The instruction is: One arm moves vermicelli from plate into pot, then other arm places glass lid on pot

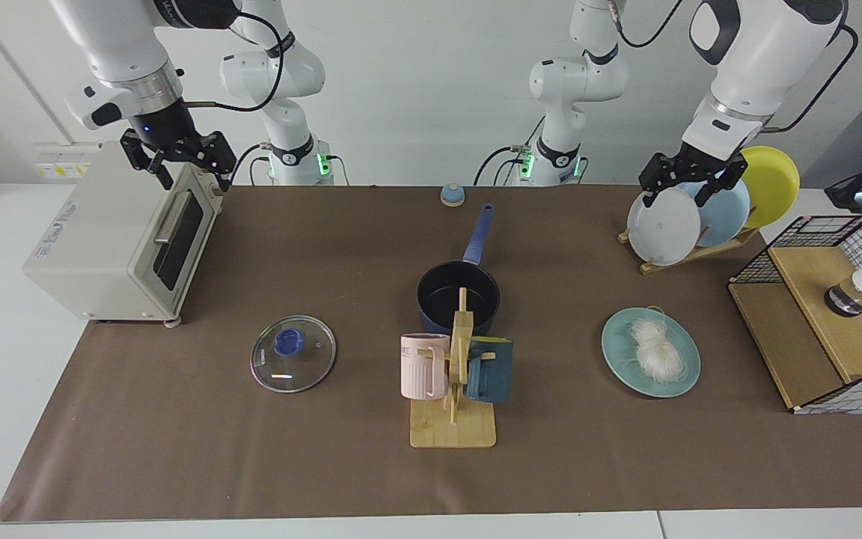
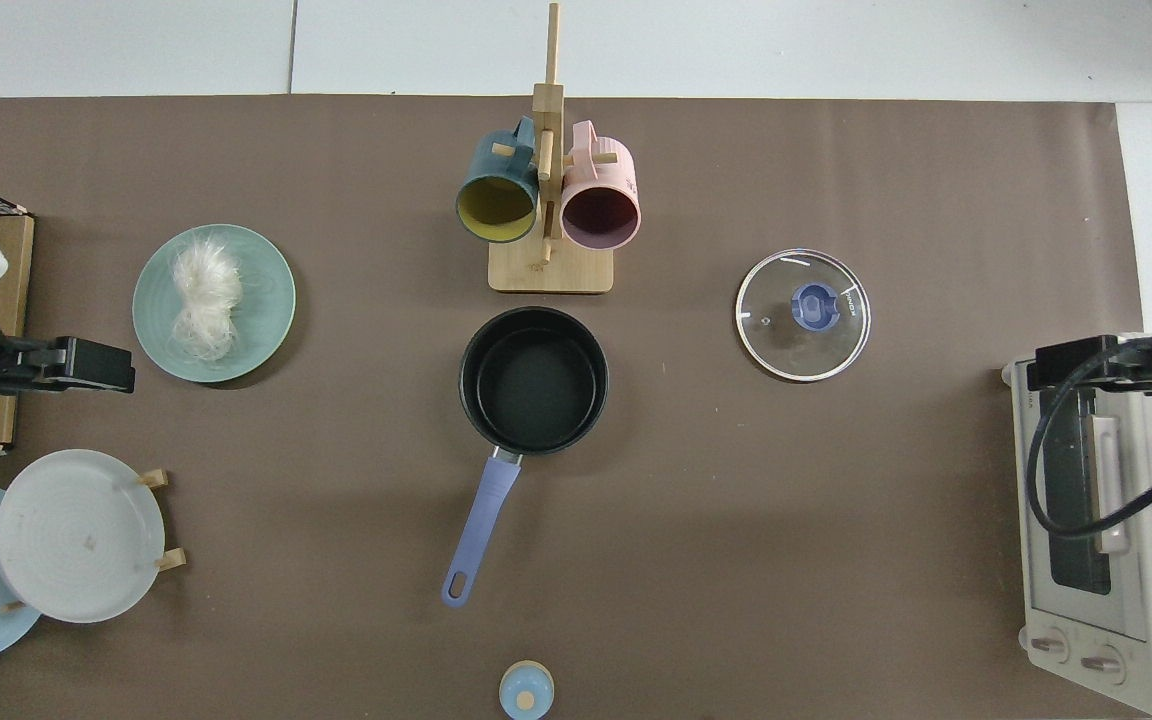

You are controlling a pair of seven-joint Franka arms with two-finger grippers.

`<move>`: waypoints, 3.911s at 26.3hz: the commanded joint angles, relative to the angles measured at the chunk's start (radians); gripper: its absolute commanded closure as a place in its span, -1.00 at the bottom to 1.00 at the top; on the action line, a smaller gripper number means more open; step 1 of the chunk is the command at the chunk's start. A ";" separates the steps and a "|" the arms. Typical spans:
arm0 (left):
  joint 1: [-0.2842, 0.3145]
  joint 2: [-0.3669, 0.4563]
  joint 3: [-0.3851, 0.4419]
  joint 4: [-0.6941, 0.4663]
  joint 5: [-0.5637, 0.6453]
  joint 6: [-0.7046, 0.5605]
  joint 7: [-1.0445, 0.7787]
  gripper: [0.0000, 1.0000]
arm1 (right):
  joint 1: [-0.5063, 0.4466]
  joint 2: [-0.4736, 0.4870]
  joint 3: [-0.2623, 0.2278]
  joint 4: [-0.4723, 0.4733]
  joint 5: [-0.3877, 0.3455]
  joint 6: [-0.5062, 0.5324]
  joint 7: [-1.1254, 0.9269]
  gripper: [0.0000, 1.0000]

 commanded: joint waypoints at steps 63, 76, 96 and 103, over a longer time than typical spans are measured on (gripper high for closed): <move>0.003 -0.002 -0.003 0.006 -0.008 -0.015 -0.012 -1.00 | 0.098 0.522 0.052 0.018 0.025 0.494 0.014 -1.00; 0.004 0.041 -0.006 -0.031 -0.006 0.141 -0.013 -1.00 | 0.087 0.528 0.052 -0.054 0.014 0.582 0.011 -1.00; 0.024 0.475 0.026 -0.022 -0.002 0.703 -0.133 -1.00 | 0.086 0.574 0.052 -0.053 0.000 0.640 0.000 -1.00; 0.030 0.509 0.026 -0.025 0.061 0.720 -0.133 -1.00 | 0.087 0.576 0.052 -0.053 0.005 0.659 -0.001 -1.00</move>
